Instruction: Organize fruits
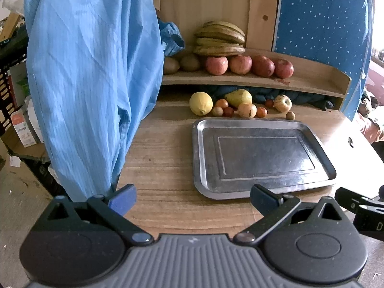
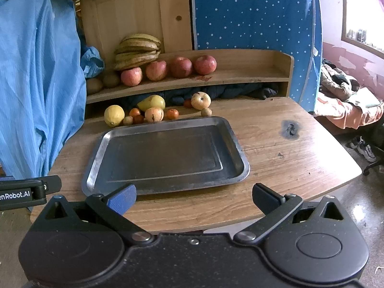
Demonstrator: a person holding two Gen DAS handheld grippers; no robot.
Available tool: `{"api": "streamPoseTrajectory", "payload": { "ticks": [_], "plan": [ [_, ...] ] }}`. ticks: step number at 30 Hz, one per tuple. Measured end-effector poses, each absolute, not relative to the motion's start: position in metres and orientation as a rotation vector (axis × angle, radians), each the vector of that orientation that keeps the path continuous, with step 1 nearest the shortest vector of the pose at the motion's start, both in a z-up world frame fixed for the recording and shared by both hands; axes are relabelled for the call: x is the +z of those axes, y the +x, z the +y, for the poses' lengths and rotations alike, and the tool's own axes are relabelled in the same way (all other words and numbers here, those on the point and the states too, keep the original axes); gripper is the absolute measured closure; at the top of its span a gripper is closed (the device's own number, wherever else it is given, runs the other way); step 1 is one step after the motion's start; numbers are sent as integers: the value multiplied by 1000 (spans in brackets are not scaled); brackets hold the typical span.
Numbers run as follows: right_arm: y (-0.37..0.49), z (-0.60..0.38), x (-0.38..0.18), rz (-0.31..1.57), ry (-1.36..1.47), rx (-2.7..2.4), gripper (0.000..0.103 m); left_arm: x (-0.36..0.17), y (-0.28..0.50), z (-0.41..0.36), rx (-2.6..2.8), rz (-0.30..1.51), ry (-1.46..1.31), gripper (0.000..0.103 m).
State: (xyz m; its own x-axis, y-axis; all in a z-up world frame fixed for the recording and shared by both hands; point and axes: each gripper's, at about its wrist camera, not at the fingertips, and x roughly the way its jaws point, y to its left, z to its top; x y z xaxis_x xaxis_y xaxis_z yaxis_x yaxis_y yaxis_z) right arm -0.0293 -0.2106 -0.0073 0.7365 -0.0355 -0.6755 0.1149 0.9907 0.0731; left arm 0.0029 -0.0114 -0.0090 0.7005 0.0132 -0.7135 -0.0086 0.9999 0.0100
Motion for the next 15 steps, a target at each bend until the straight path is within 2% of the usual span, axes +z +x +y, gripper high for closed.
{"api": "streamPoseTrajectory", "payload": {
  "ticks": [15],
  "plan": [
    [-10, -229, -25, 839, 86, -54, 0, -23, 18, -33, 71, 892, 28, 0]
  ]
}}
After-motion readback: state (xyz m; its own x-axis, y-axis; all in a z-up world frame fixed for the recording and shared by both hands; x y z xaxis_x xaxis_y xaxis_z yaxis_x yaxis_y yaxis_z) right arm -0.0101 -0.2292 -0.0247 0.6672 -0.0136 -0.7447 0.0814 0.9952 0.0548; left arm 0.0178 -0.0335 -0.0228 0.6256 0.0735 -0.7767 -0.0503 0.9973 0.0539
